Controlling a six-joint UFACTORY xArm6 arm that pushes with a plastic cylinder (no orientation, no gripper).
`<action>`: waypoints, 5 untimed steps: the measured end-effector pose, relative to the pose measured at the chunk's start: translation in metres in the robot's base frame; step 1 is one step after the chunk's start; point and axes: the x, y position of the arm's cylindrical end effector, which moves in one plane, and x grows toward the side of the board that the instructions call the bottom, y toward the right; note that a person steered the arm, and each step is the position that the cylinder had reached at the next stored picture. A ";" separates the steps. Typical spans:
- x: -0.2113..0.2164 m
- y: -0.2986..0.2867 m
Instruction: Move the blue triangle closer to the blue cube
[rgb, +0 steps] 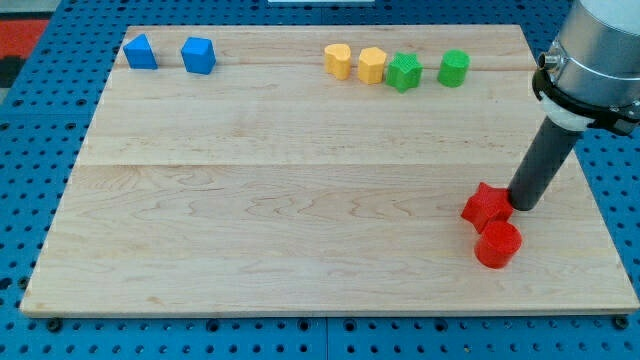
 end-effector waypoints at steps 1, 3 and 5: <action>-0.008 0.000; -0.073 -0.012; -0.073 -0.094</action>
